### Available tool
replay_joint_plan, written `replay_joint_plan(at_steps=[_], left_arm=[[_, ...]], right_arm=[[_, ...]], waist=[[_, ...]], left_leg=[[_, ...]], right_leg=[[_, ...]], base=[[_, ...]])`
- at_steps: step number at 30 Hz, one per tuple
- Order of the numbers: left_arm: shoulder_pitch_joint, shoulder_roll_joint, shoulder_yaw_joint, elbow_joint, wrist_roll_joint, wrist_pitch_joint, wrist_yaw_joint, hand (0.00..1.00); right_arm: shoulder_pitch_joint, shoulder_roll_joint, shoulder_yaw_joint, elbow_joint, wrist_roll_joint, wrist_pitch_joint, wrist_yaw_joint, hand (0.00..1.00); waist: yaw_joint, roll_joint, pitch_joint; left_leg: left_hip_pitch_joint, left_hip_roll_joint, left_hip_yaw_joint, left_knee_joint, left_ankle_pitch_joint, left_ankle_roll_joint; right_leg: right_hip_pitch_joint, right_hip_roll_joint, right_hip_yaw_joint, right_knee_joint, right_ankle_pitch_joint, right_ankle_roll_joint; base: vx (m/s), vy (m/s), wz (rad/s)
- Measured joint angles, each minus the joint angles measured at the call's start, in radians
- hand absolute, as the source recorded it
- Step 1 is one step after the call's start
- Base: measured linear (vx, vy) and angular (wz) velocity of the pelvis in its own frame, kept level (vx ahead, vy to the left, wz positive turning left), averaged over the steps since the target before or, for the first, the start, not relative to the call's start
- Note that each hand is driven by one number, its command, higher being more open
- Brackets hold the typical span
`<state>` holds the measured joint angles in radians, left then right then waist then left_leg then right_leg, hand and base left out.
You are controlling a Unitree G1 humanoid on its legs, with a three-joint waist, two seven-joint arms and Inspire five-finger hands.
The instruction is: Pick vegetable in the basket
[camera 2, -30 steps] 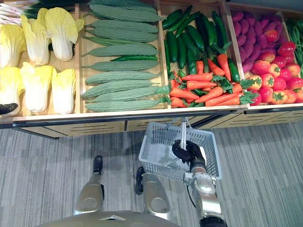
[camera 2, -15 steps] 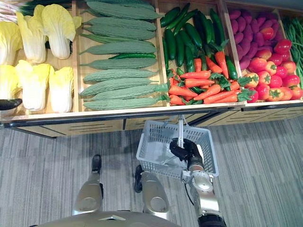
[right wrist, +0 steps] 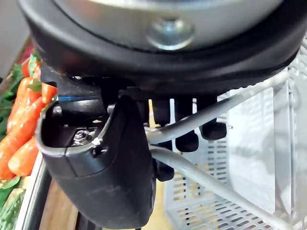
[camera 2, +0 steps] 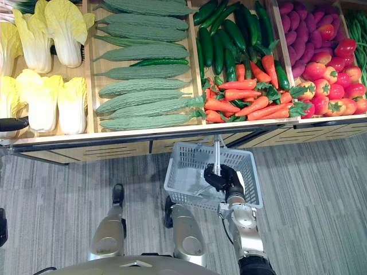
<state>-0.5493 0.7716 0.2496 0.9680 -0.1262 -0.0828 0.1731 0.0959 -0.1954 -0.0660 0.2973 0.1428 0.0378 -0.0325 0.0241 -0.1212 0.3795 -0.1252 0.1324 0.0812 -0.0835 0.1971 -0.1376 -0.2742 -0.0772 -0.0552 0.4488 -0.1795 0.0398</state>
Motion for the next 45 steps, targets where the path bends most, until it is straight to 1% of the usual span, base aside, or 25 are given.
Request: replay_joint_plan(at_steps=[1,6,10,14,18,20,24,26,27,31,32,35,37,39,41,42,44,45], left_arm=[[0.000,-0.002,0.000,0.000,0.000,0.000,0.002,0.00],[0.000,-0.009,0.014,0.007,-0.001,0.003,0.015,0.00],[-0.004,-0.020,0.075,0.026,-0.007,0.019,0.012,0.00],[-0.013,-0.023,0.142,0.067,-0.061,0.021,0.001,0.00],[-0.022,-0.031,0.194,0.093,-0.123,0.020,-0.015,0.00],[-0.021,-0.031,0.198,0.094,-0.160,0.021,-0.034,0.00],[-0.021,-0.030,0.201,0.095,-0.201,0.029,-0.035,0.00],[-0.027,-0.029,0.199,0.093,-0.230,0.051,-0.035,0.00],[-0.031,-0.029,0.199,0.093,-0.243,0.060,-0.034,0.00],[-0.052,-0.021,0.193,0.092,-0.295,0.088,-0.032,0.00],[-0.065,-0.009,0.188,0.093,-0.309,0.108,-0.032,0.00],[-0.098,0.033,0.142,0.093,-0.313,0.130,-0.034,0.00],[-0.144,0.069,0.118,0.093,-0.314,0.130,-0.041,0.00],[-0.203,0.122,0.092,0.085,-0.314,0.129,-0.044,0.00],[-0.253,0.175,0.062,0.047,-0.339,0.123,-0.043,0.00],[-0.266,0.187,0.058,0.034,-0.347,0.115,-0.044,0.00],[-0.293,0.220,0.056,-0.013,-0.377,0.080,-0.037,0.00],[-0.310,0.233,0.053,-0.031,-0.386,0.072,-0.029,0.00]], right_arm=[[-0.002,0.004,0.000,0.000,0.000,0.000,0.000,0.00],[-0.005,0.009,0.012,0.000,-0.010,0.000,0.000,0.00],[-0.013,0.013,0.023,0.001,-0.020,0.000,0.006,0.00],[-0.017,0.013,0.035,0.002,-0.020,0.000,0.013,0.00],[-0.022,0.019,0.039,0.005,-0.020,0.002,0.017,0.00],[-0.023,0.021,0.039,0.006,-0.021,0.010,0.017,0.00],[-0.025,0.023,0.039,0.006,-0.022,0.021,0.016,0.00],[-0.026,0.023,0.039,0.006,-0.022,0.029,0.016,0.00],[-0.026,0.024,0.039,0.006,-0.022,0.030,0.017,0.00],[-0.028,0.024,0.039,0.006,-0.022,0.037,0.017,0.00],[-0.026,0.024,0.039,0.006,-0.022,0.037,0.020,0.00],[-0.011,0.024,0.038,0.005,-0.021,0.038,0.027,0.00],[-0.001,0.024,0.036,0.004,-0.021,0.038,0.028,0.00],[0.005,0.024,0.032,0.004,-0.020,0.038,0.033,0.00],[0.014,0.025,0.021,0.004,-0.019,0.038,0.039,0.00],[0.016,0.025,0.015,0.004,-0.019,0.038,0.043,0.00],[0.026,0.026,-0.002,0.004,-0.019,0.038,0.049,0.00],[0.037,0.025,-0.016,0.004,-0.019,0.038,0.050,0.00]], waist=[[0.001,0.000,0.000],[0.002,0.000,0.000],[-0.002,-0.001,0.001],[-0.009,-0.003,0.002],[-0.016,-0.017,0.007],[-0.019,-0.017,0.007],[-0.024,-0.016,0.006],[-0.026,-0.015,0.006],[-0.027,-0.016,0.004],[-0.026,-0.016,0.002],[-0.026,-0.018,-0.001],[-0.029,-0.026,-0.024],[-0.029,-0.030,-0.030],[-0.031,-0.030,-0.034],[-0.031,-0.025,-0.043],[-0.030,-0.023,-0.044],[-0.030,-0.011,-0.054],[-0.029,-0.001,-0.066]], left_leg=[[0.000,-0.001,0.002,0.000,0.001,0.001],[0.003,-0.002,0.013,0.000,0.002,0.003],[0.020,0.000,0.032,-0.002,-0.001,0.005],[0.022,0.002,0.037,-0.004,-0.004,0.007],[0.030,0.000,0.040,-0.002,-0.007,0.012],[0.032,-0.001,0.041,-0.002,-0.006,0.013],[0.036,0.000,0.037,-0.002,-0.007,0.012],[0.048,0.001,0.037,-0.002,-0.011,0.010],[0.049,0.001,0.037,-0.002,-0.022,0.003],[0.049,0.002,0.039,-0.002,-0.022,0.002],[0.049,0.001,0.040,-0.002,-0.022,0.002],[0.051,0.002,0.042,-0.001,-0.025,-0.002],[0.057,0.002,0.042,-0.001,-0.024,-0.001],[0.066,0.002,0.045,-0.001,-0.023,0.002],[0.067,0.001,0.046,-0.001,-0.025,0.003],[0.067,0.001,0.046,-0.001,-0.026,0.003],[0.068,0.000,0.046,-0.001,-0.027,0.005],[0.068,0.001,0.044,-0.001,-0.027,0.005]], right_leg=[[0.000,-0.001,0.003,-0.003,0.004,0.001],[0.004,-0.001,0.012,-0.018,0.017,0.007],[0.014,0.005,0.030,-0.028,0.025,0.011],[0.021,0.007,0.036,-0.048,0.034,0.015],[0.037,0.006,0.036,-0.065,0.038,0.017],[0.041,0.004,0.036,-0.069,0.039,0.017],[0.050,0.005,0.033,-0.076,0.039,0.017],[0.066,0.006,0.032,-0.086,0.039,0.017],[0.068,0.006,0.032,-0.087,0.039,0.017],[0.068,0.008,0.032,-0.088,0.039,0.017],[0.068,0.011,0.032,-0.089,0.039,0.017],[0.069,0.014,0.031,-0.087,0.038,0.014],[0.074,0.015,0.032,-0.085,0.036,0.011],[0.085,0.016,0.033,-0.086,0.035,0.010],[0.086,0.016,0.033,-0.088,0.034,0.009],[0.087,0.016,0.033,-0.088,0.034,0.009],[0.089,0.016,0.032,-0.089,0.033,0.008],[0.092,0.016,0.031,-0.093,0.033,0.008]], base=[[0.00,0.022,-0.05],[-0.01,0.021,-0.07],[0.00,0.002,-0.15],[0.02,0.002,-0.04],[0.06,0.010,-0.01],[0.06,0.003,0.00],[0.03,-0.007,0.01],[0.00,0.000,0.00],[0.00,0.000,0.00],[0.00,0.000,0.00],[0.00,0.000,0.00],[0.05,-0.013,-0.02],[0.06,-0.015,-0.01],[0.05,-0.005,-0.03],[0.02,0.000,-0.01],[0.00,0.000,0.00],[0.02,0.002,0.01],[0.03,0.005,0.03]])
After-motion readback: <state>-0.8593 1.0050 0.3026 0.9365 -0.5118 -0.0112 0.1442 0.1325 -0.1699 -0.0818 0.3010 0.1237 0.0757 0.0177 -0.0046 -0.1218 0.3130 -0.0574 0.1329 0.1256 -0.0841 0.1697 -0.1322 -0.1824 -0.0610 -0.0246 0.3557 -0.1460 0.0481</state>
